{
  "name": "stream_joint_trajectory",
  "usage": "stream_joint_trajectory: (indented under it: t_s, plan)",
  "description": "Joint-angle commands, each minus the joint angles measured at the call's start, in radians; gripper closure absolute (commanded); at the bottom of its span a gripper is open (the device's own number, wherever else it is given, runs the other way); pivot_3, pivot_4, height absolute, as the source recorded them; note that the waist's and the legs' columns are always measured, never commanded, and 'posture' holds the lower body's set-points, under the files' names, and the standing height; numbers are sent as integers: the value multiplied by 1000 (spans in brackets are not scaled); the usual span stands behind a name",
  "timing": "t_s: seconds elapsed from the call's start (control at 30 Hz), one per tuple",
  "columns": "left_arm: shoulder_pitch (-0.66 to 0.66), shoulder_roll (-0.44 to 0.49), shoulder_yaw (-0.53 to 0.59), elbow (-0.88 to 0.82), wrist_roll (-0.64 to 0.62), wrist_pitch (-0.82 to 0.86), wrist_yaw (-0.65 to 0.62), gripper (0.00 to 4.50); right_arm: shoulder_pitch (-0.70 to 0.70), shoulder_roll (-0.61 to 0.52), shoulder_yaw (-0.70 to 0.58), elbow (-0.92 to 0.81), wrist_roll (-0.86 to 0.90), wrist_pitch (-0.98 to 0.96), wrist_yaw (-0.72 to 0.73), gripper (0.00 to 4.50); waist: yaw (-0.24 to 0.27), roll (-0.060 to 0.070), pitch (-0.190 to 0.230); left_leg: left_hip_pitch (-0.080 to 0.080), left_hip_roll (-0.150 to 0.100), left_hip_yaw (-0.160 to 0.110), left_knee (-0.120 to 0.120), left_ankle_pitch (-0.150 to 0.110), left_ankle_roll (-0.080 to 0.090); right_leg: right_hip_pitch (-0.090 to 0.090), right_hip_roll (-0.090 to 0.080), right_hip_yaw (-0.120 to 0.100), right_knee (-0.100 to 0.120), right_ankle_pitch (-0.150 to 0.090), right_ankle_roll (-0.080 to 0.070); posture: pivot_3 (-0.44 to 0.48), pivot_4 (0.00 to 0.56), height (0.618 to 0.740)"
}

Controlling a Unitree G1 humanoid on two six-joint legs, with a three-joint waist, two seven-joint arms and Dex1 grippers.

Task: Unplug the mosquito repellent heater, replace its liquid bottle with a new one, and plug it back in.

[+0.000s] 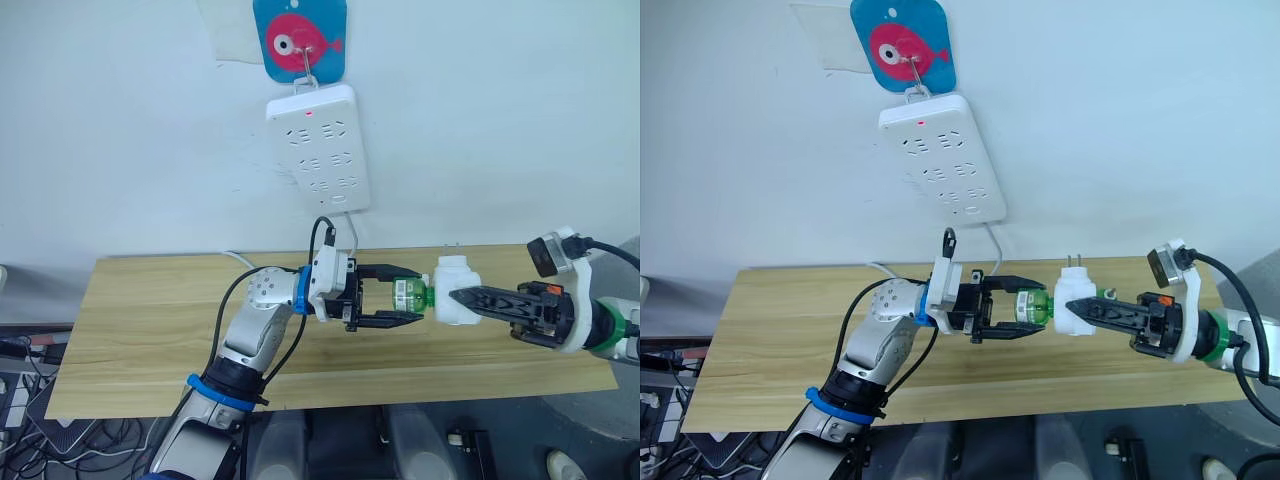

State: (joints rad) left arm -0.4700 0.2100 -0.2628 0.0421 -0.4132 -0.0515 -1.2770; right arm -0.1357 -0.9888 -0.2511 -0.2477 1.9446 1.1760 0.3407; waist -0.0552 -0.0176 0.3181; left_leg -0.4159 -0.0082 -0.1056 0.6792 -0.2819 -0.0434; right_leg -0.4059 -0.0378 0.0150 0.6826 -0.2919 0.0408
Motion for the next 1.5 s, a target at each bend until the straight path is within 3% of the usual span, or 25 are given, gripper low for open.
stream_joint_trajectory:
  t_s: [0.03,0.27,0.3,0.4,1.5]
  plan:
    - [-1,-27,-48,-28,4,-16,-17,2213,-31,44,24,-75,28,-51,-62,1530,0,0,0,0,0,0,0,0,0,0,0,0,0,0,0,-90,304,740]
    - [-4,-26,-36,-20,0,-8,-31,2213,-29,63,27,-91,28,-46,-47,1530,-1,0,0,0,0,0,0,0,0,0,0,0,0,0,0,-92,308,740]
    - [-4,-25,-34,-17,1,-7,-31,2213,-26,57,27,-87,28,-39,-36,810,-1,0,0,0,0,0,0,0,0,0,0,0,0,0,0,-92,308,740]
    - [-5,-23,-32,-12,3,-8,-29,2213,-18,37,29,-79,28,-28,-11,24,-1,0,0,0,0,0,0,0,0,0,0,0,0,0,0,-88,317,740]
    - [6,-2,-54,-28,15,5,8,2213,-107,72,142,-22,28,-1,-46,24,-1,0,0,0,0,0,0,0,0,0,0,0,0,0,0,-78,335,740]
